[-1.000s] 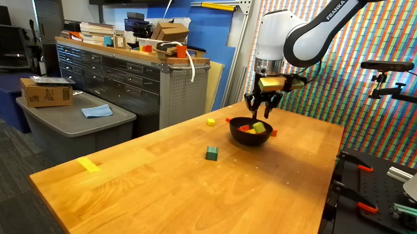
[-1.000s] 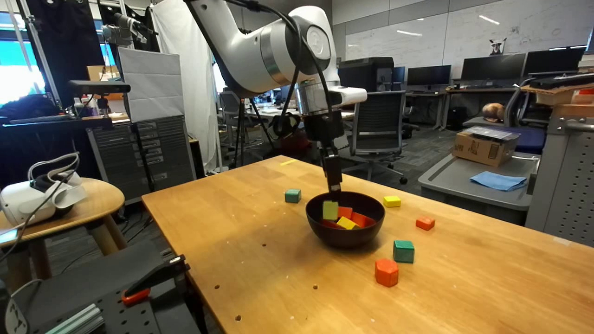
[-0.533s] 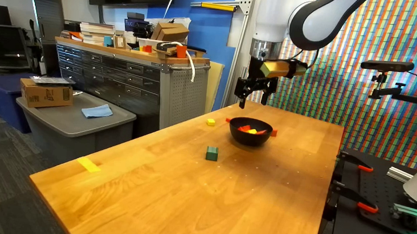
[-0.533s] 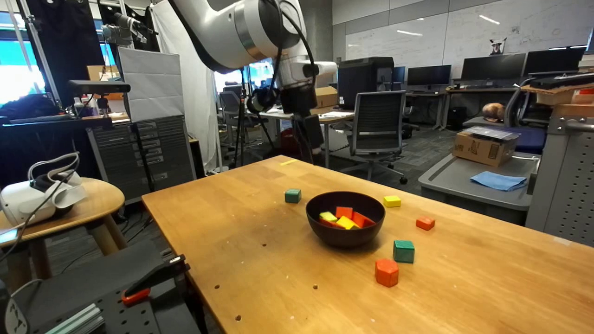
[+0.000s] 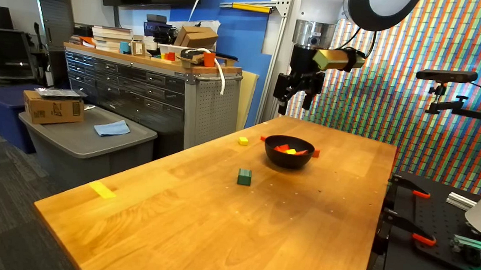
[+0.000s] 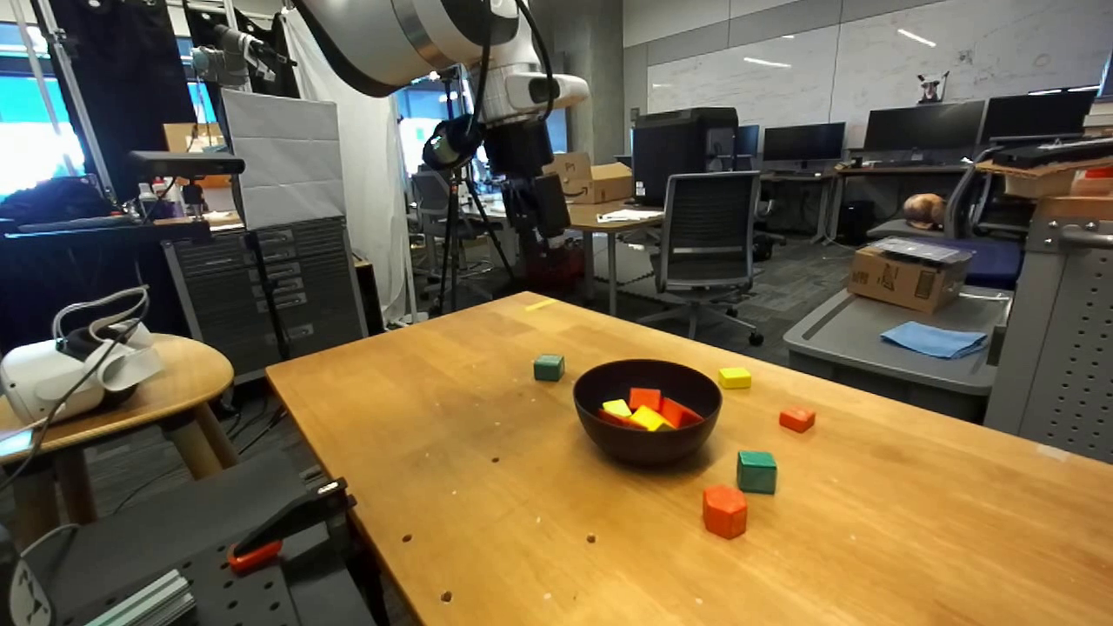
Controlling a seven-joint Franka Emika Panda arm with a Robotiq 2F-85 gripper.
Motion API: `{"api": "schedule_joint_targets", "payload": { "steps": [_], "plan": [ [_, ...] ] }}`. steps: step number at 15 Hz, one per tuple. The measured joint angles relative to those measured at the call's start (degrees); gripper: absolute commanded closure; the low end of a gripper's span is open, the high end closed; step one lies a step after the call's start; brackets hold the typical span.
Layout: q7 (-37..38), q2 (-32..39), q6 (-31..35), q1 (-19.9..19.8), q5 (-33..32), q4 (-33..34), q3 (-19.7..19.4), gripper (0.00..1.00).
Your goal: Pick up all the toy blocks from the table and put them in the bowl
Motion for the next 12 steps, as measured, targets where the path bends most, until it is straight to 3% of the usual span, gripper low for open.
{"api": "schedule_joint_targets", "payload": {
  "steps": [7,12],
  "plan": [
    [-1.2,8.0,5.0,1.2,-1.7,4.9,3.1,0.0],
    [3.7,18.3,2.0,3.2,6.4,14.5,3.1,0.0]
  ]
}}
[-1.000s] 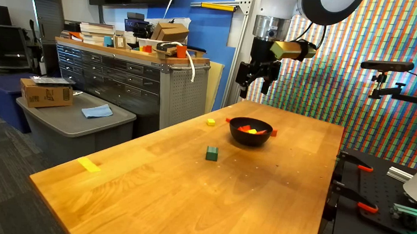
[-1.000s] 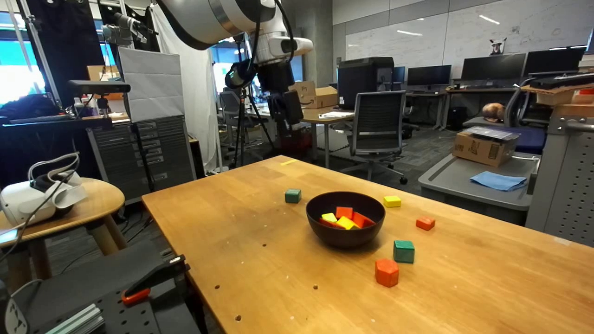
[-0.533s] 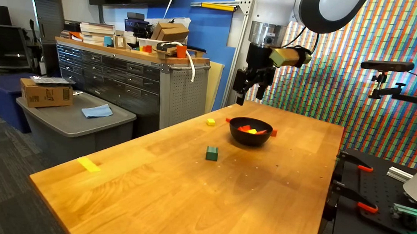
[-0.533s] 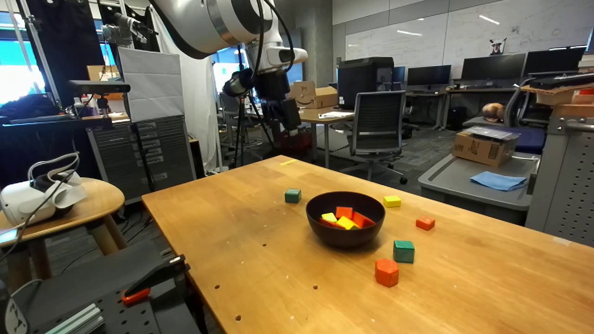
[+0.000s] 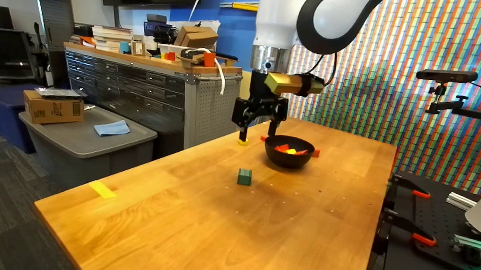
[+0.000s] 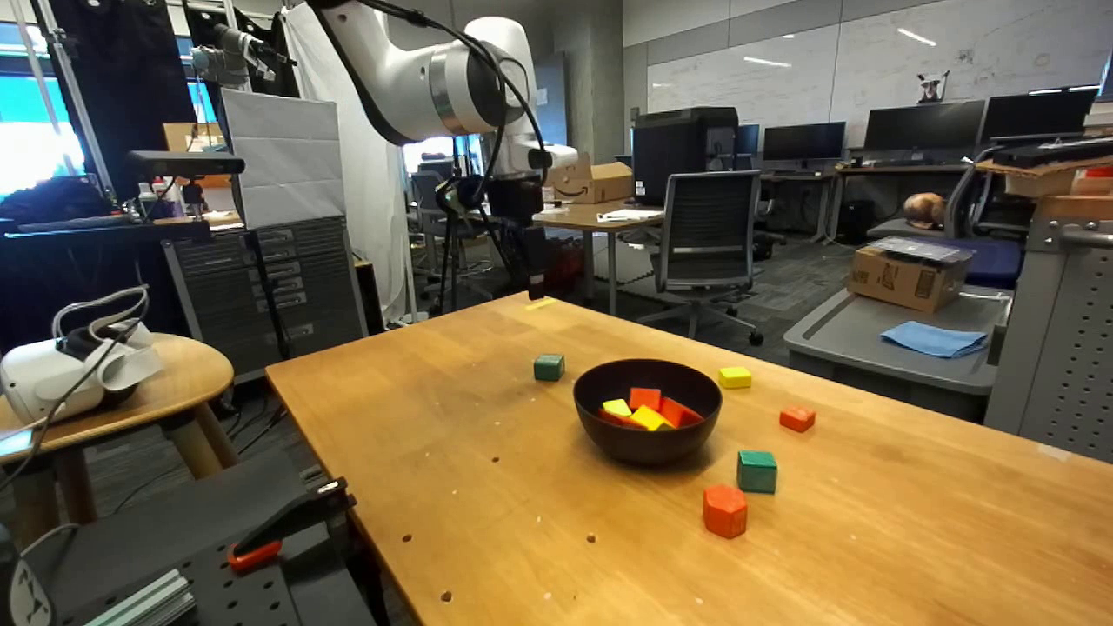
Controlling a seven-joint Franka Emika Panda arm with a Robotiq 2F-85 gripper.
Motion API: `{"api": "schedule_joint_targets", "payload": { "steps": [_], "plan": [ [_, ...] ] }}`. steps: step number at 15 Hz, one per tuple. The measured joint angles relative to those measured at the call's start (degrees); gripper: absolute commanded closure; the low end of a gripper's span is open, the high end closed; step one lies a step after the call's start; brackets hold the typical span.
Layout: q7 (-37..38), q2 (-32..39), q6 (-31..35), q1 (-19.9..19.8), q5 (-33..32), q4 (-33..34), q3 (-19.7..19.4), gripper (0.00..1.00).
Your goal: Pick up all the toy blocks from the table and put them in the bowl
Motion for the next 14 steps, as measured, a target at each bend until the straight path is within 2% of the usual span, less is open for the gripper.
{"api": "schedule_joint_targets", "payload": {
  "steps": [5,10,14],
  "plan": [
    [8.0,7.1,-2.5,3.1,3.4,6.6,-1.2,0.0],
    [18.5,12.4,-2.3,6.5,3.4,8.9,-5.1,0.0],
    [25.7,16.4,-0.2,8.2,3.4,9.9,-6.5,0.0]
  ]
}}
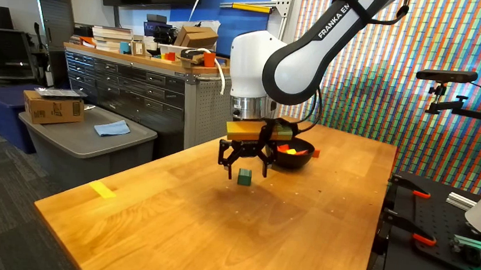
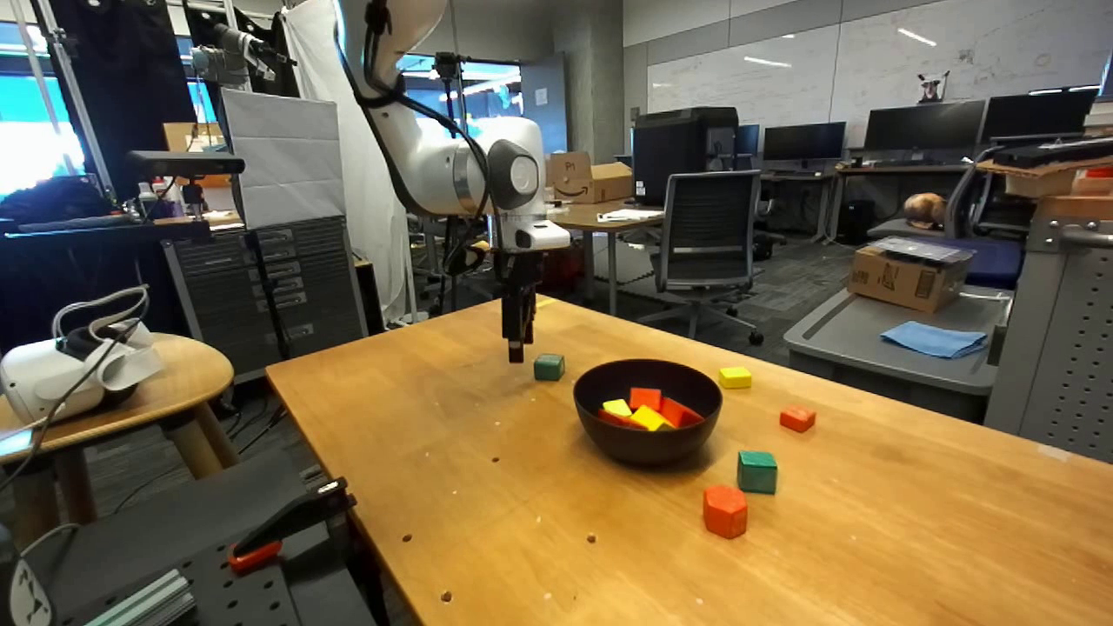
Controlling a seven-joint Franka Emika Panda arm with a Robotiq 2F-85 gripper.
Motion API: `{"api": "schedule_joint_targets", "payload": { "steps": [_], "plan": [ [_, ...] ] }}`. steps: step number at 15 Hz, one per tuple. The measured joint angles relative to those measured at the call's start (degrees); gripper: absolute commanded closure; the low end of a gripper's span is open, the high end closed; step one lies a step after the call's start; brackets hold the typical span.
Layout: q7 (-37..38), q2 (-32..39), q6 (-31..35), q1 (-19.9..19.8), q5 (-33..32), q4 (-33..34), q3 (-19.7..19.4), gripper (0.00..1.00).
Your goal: Pick up all the toy blocks from the table and put them in the bowl
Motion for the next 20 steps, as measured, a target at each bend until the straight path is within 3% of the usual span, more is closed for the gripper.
{"api": "schedule_joint_targets", "payload": {
  "steps": [8,10,11,16,18,20],
  "plan": [
    [13.7,3.6,10.2,3.3,-0.1,0.4,-5.2,0.03],
    [16.1,3.6,11.1,3.7,-0.5,0.3,-6.7,0.28],
    [17.1,3.6,11.1,3.9,-1.0,0.3,-7.5,0.32],
    [20.0,3.6,11.1,4.3,-2.4,-0.9,-9.0,0.71],
    [20.1,3.1,11.1,4.3,-2.4,-1.5,-9.0,0.81],
    [19.9,2.7,11.5,4.2,-2.5,-2.0,-8.8,0.81]
  ]
}}
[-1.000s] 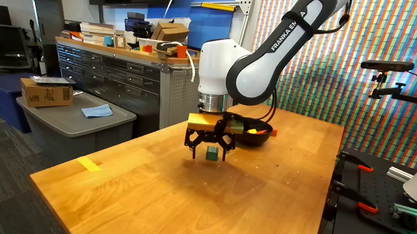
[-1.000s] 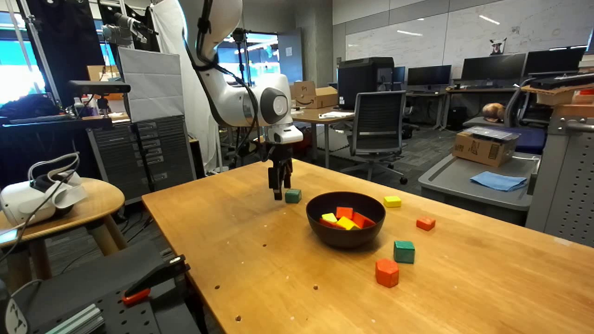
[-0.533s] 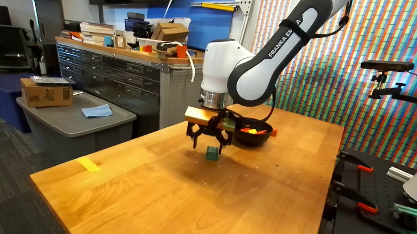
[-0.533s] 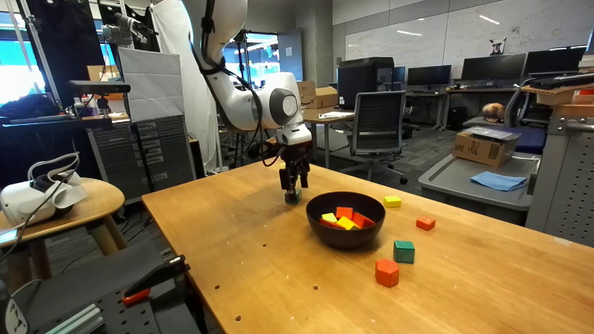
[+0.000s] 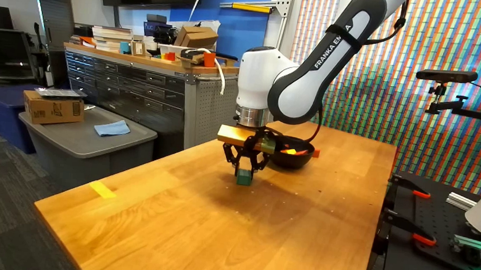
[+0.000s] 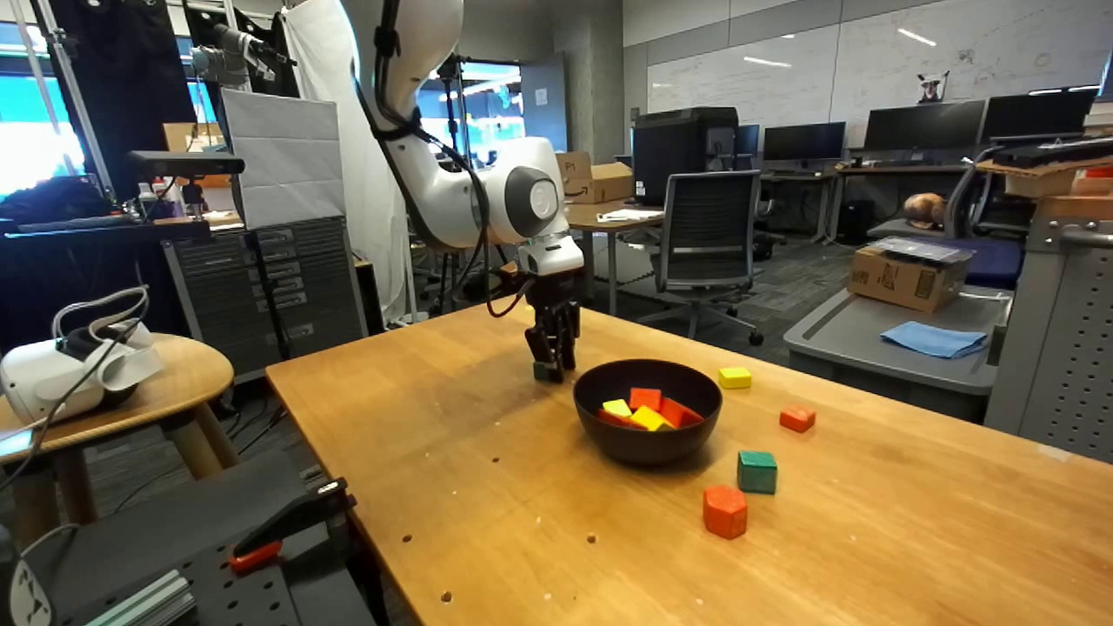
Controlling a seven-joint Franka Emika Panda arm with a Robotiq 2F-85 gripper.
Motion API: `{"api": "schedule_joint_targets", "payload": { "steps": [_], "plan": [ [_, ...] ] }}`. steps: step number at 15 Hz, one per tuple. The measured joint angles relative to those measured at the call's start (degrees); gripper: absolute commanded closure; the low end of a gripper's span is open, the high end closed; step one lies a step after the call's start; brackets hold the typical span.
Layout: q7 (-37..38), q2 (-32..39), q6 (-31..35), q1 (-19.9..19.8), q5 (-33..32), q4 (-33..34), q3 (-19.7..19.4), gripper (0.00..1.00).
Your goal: Pick up all the toy blocks from the table and put them in the bowl
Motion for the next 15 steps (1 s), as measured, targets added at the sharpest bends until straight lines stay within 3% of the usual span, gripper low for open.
{"api": "schedule_joint_targets", "payload": {
  "steps": [4,9,12,15],
  "plan": [
    [-2.8,-3.0,0.2,0.4,-8.7,-2.1,-1.3,0.81],
    [-8.2,-14.1,-1.5,-0.2,-22.9,-9.6,-5.6,0.81],
    [-12.0,-19.8,-5.9,-3.5,-30.8,-13.3,-6.2,0.81],
    [-16.0,-21.9,-7.6,-8.4,-34.0,-15.2,-4.9,0.81]
  ]
}}
